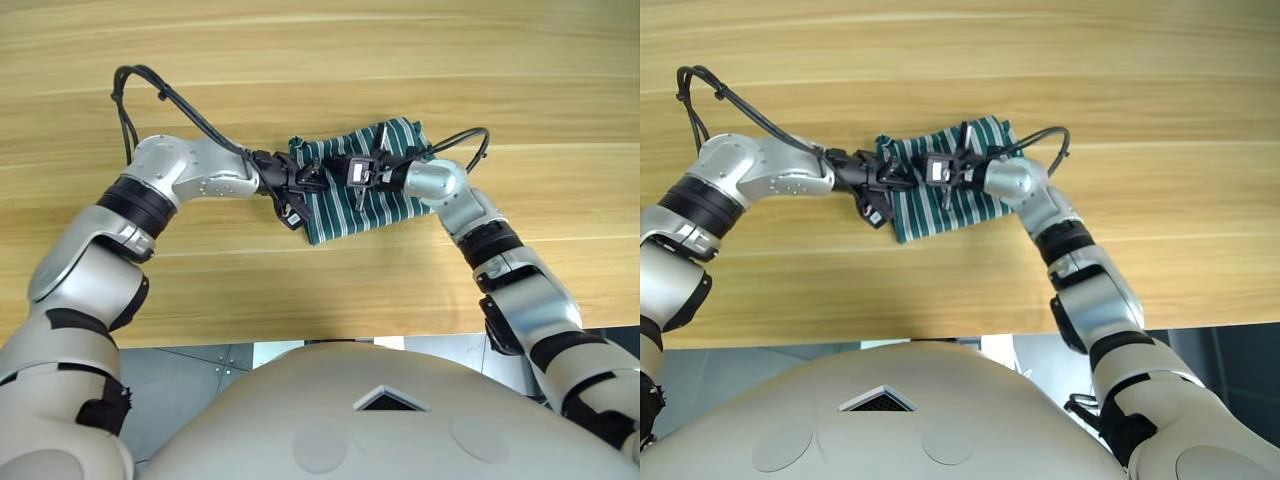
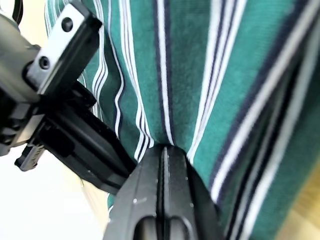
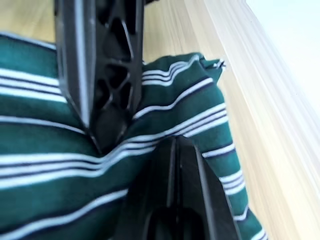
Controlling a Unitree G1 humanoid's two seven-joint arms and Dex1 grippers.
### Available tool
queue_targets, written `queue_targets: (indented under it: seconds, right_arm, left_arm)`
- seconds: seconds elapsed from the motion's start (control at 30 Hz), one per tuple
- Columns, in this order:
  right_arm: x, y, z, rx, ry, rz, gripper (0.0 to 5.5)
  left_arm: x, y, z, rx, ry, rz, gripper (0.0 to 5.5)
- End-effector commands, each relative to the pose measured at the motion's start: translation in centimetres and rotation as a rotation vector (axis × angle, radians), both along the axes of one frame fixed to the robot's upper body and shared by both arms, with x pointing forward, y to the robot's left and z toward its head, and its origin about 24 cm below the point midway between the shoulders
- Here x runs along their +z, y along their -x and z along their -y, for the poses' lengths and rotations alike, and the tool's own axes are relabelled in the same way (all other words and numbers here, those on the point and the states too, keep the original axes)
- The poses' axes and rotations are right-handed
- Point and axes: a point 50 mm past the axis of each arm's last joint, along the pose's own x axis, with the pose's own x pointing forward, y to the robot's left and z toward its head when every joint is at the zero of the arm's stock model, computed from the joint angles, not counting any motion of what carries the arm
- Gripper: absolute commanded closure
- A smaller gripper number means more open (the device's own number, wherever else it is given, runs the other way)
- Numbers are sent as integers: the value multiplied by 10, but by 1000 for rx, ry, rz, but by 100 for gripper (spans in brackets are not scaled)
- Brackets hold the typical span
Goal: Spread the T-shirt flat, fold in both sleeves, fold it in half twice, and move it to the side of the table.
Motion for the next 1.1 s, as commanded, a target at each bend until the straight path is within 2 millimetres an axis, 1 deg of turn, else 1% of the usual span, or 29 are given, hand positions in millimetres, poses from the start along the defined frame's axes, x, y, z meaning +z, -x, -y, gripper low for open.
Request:
queue_targets:
  seconds: [0.03,0.1,0.13,0.2,0.33,0.43,0.5,0.73,0.8,0.93,1.1]
  right_arm:
    - [1,17,0,126,36,-10,548]
    - [-1,30,1,199,52,-42,548]
    - [1,34,0,227,42,-53,548]
    - [4,36,0,242,31,-58,548]
    - [3,33,-4,219,31,-64,548]
    - [4,25,-7,179,18,-53,548]
    - [9,19,-7,154,8,-34,548]
    - [25,15,13,127,10,18,548]
    - [31,13,16,123,7,39,548]
    - [34,10,9,125,16,56,548]
    - [33,6,-4,143,30,60,548]
  left_arm:
    - [-58,45,-35,-46,-313,-170,550]
    - [-58,45,-36,-46,-315,-171,550]
    - [-58,45,-36,-44,-317,-171,550]
    - [-58,46,-37,-42,-317,-172,550]
    - [-59,48,-37,-42,-315,-176,550]
    - [-60,50,-39,-41,-319,-182,550]
    - [-61,51,-39,-41,-321,-186,550]
    - [-64,54,-38,-38,-319,-196,550]
    - [-64,54,-39,-31,-318,-199,550]
    - [-64,51,-39,-26,-317,-193,550]
    - [-65,53,-39,-26,-312,-197,550]
